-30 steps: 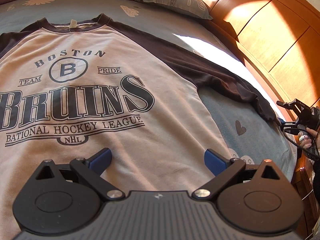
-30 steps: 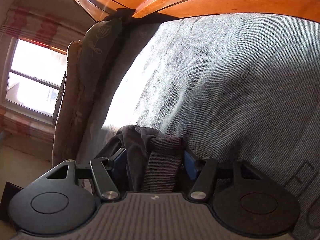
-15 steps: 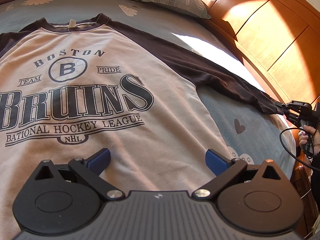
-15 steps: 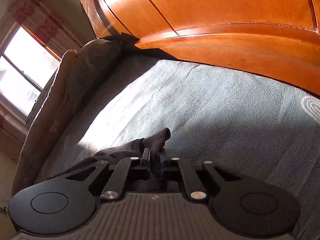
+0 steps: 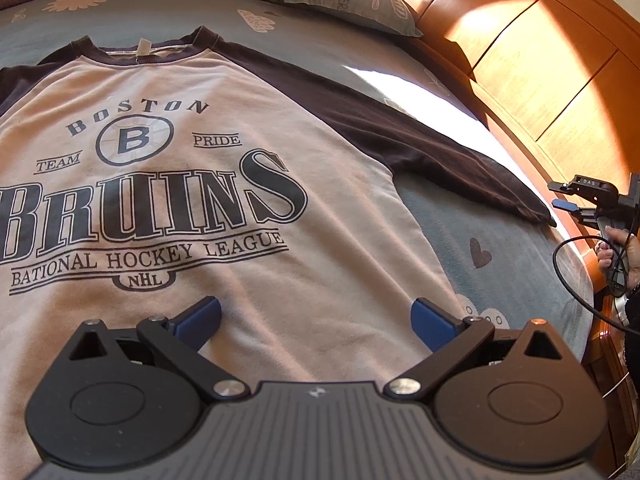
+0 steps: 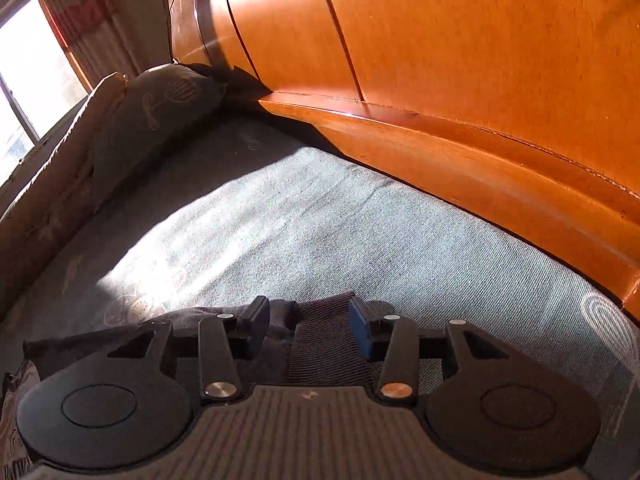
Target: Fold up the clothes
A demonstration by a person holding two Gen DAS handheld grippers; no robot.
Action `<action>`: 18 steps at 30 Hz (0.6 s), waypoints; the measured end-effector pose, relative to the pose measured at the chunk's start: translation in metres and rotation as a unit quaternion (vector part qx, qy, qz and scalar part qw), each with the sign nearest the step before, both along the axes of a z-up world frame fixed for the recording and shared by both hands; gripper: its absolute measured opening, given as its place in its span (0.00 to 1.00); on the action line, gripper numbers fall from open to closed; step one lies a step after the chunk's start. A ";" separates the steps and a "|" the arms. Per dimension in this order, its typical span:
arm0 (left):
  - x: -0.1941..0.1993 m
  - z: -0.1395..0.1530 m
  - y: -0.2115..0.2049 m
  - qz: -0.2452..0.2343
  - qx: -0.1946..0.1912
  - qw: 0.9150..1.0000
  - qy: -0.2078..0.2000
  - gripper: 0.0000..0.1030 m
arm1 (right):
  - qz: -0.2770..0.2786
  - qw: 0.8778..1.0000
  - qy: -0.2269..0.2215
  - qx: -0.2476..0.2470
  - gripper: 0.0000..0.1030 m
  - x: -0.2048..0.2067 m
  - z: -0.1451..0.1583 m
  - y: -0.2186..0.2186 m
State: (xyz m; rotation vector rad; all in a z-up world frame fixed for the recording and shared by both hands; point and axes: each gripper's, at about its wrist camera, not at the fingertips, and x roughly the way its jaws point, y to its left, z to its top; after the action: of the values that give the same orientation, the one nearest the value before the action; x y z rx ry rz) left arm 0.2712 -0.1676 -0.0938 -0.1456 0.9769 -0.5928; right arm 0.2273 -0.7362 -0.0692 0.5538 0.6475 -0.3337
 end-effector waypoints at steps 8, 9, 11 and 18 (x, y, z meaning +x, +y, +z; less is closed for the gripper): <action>0.000 0.007 0.001 -0.003 0.022 1.000 -0.011 0.97 | 0.223 0.973 0.016 -0.054 0.60 0.077 0.008 0.150; 0.000 0.006 0.001 -0.001 0.022 1.000 -0.009 0.97 | 0.248 0.966 0.017 -0.067 0.60 0.086 0.008 0.171; 0.000 0.004 0.003 0.002 0.023 1.000 -0.007 0.97 | 0.290 0.953 0.018 -0.087 0.60 0.102 0.007 0.210; -0.002 0.002 0.007 -0.005 0.026 1.000 -0.008 0.97 | 0.338 0.925 0.066 -0.158 0.61 0.125 -0.029 0.274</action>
State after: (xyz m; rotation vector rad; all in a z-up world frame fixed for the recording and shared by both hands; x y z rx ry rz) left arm 0.2697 -0.1609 -0.0919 -0.0900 0.9760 -0.5770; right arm 0.3523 -0.4620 -0.0983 -0.0223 0.8545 0.1799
